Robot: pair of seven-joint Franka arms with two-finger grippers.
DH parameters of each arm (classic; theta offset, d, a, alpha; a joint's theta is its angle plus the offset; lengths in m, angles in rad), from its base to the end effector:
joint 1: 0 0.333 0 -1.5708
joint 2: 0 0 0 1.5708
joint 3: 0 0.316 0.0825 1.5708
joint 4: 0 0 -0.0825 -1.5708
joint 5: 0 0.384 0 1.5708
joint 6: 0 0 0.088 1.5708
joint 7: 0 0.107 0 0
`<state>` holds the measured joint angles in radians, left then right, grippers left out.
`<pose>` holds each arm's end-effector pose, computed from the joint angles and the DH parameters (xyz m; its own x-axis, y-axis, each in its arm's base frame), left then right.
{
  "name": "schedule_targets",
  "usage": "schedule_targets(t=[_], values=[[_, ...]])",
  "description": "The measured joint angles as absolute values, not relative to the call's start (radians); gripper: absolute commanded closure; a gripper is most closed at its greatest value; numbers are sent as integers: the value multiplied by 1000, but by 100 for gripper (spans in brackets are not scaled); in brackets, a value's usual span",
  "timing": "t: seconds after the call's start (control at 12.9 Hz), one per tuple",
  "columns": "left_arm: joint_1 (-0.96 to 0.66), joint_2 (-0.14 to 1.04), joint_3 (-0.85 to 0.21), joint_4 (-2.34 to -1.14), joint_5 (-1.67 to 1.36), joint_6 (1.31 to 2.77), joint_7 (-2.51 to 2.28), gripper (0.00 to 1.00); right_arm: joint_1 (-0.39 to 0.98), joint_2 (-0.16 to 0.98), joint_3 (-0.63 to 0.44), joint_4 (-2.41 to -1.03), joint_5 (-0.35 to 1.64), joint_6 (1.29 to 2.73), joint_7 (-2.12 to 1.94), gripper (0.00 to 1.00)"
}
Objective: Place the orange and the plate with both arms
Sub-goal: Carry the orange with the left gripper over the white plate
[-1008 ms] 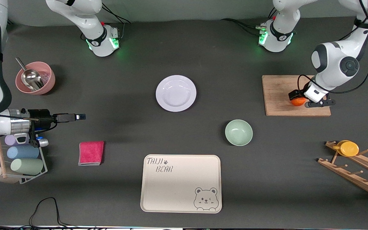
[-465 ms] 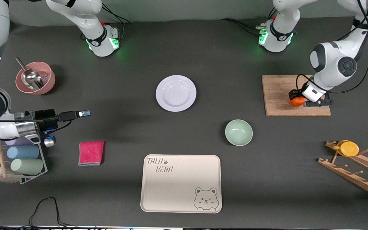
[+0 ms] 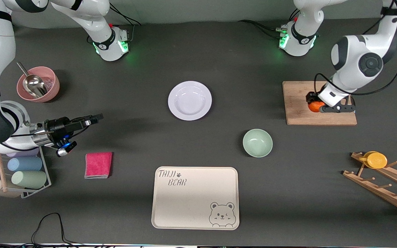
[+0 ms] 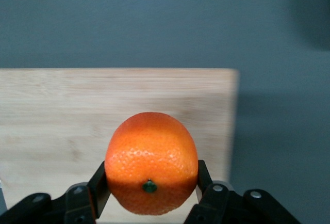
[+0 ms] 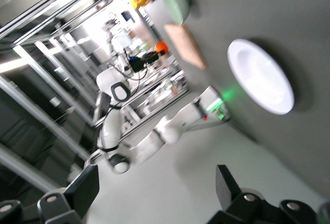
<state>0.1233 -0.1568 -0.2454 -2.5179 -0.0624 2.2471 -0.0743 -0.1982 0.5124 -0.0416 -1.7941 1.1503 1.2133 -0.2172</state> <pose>0.4330 -0.0533 0.3248 0.9930 -0.0005 -0.1177 -0.0009 -1.0000 -0.0030 0.5765 -0.0154 0.2994 0.7874 0.2110 -0.5792 -0.5366 -0.2280 -0.8125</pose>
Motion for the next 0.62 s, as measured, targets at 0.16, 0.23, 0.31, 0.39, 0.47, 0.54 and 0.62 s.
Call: schedule_targets(t=[0.16, 0.23, 0.31, 0.39, 0.47, 0.54, 0.62], values=[[-70, -200, -256, -2377, -107, 2082, -275, 100, -198, 485, -40, -1882, 1168, 1245, -264, 0], [-137, -199, -261, -2328, -112, 2047, -360, 100, -196, 471, -39, -1922, 1168, 1282, -345, 0], [-204, -192, -262, -2292, -123, 2034, -447, 100, -191, 457, -37, -1971, 1168, 1325, -490, 0], [-275, -179, -263, -2263, -143, 2034, -533, 100, -180, 448, -35, -2025, 1168, 1376, -645, 0], [-339, -156, -264, -2236, -158, 2034, -613, 100, -168, 445, -34, -2077, 1168, 1422, -790, 0], [-392, -125, -264, -2204, -166, 2037, -686, 100, -160, 445, -33, -2126, 1168, 1461, -891, 0], [-438, -85, -265, -2167, -168, 2050, -755, 100, -158, 445, -33, -2166, 1168, 1485, -956, 0]])
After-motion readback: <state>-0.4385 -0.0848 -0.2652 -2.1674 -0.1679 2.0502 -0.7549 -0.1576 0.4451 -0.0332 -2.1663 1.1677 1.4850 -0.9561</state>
